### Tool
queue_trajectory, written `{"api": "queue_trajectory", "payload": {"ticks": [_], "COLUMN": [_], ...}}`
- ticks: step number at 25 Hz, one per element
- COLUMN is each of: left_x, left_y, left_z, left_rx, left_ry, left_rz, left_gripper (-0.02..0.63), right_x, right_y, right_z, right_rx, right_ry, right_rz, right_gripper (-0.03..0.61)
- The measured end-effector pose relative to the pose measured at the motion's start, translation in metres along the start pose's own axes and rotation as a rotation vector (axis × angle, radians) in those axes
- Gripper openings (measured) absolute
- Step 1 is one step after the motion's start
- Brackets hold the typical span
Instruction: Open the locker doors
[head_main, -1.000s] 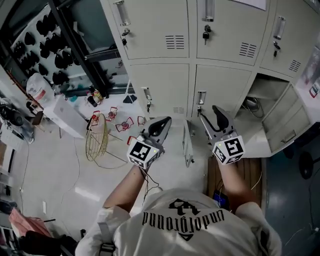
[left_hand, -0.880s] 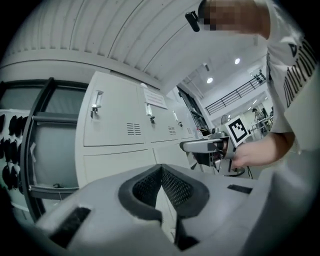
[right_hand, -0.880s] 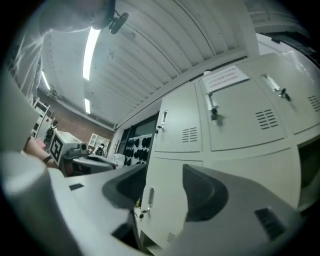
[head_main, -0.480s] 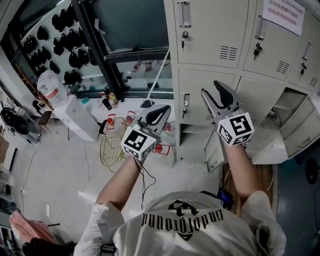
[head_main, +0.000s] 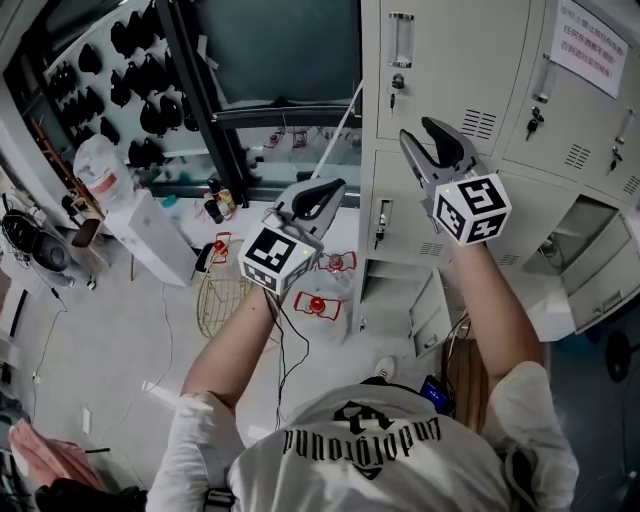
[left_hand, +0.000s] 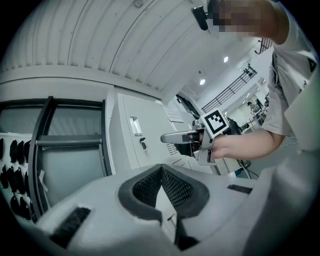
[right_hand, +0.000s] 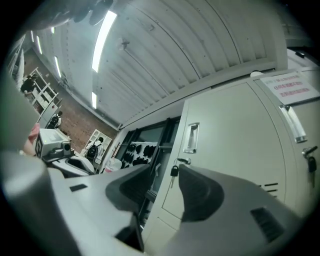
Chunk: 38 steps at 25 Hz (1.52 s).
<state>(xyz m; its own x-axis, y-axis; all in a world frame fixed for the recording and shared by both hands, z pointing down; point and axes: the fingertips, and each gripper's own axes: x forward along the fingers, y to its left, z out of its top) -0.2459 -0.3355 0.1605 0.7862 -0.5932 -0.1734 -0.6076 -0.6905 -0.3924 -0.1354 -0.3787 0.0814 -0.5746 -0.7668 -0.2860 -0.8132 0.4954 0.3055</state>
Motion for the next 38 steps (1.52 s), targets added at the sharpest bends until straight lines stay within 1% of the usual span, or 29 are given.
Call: {"api": "queue_trajectory", "payload": {"ticks": [4, 7, 9, 12, 16, 19, 21, 29, 34, 38], "left_x": [0.02, 0.032, 0.04, 0.052, 0.065, 0.069, 0.07, 0.052, 0.037, 0.032], "left_y": [0.027, 0.041, 0.049, 0.058, 0.067, 0.071, 0.072, 0.069, 0.057, 0.042], "left_z": [0.007, 0.011, 0.01, 0.007, 0.001, -0.002, -0.005, 0.001, 0.012, 0.02], "left_rx": [-0.008, 0.009, -0.003, -0.02, -0.024, -0.032, -0.036, -0.036, -0.039, -0.05], "left_ry": [-0.019, -0.031, -0.047, -0.066, -0.075, -0.086, -0.086, -0.093, -0.104, -0.116], "left_rz": [0.02, 0.026, 0.03, 0.03, 0.024, 0.022, 0.019, 0.014, -0.007, -0.039], "left_gripper": [0.008, 0.008, 0.008, 0.008, 0.008, 0.008, 0.008, 0.008, 0.008, 0.008], "right_x": [0.032, 0.052, 0.062, 0.072, 0.083, 0.088, 0.088, 0.077, 0.053, 0.025], "right_y": [-0.019, -0.03, -0.035, -0.038, -0.037, -0.039, -0.044, -0.037, -0.025, -0.014], "right_z": [0.003, 0.004, 0.002, 0.004, 0.006, 0.003, 0.002, 0.008, 0.02, 0.035], "right_rx": [-0.008, -0.018, -0.017, -0.016, -0.058, -0.076, -0.082, -0.1, -0.104, -0.104], "right_ry": [-0.004, -0.008, -0.016, -0.033, -0.037, -0.032, -0.033, -0.033, -0.03, -0.03], "right_rz": [-0.01, -0.009, -0.008, -0.004, -0.015, -0.042, -0.073, -0.106, -0.119, -0.133], "right_gripper": [0.16, 0.158, 0.158, 0.152, 0.149, 0.143, 0.12, 0.11, 0.107, 0.101]}}
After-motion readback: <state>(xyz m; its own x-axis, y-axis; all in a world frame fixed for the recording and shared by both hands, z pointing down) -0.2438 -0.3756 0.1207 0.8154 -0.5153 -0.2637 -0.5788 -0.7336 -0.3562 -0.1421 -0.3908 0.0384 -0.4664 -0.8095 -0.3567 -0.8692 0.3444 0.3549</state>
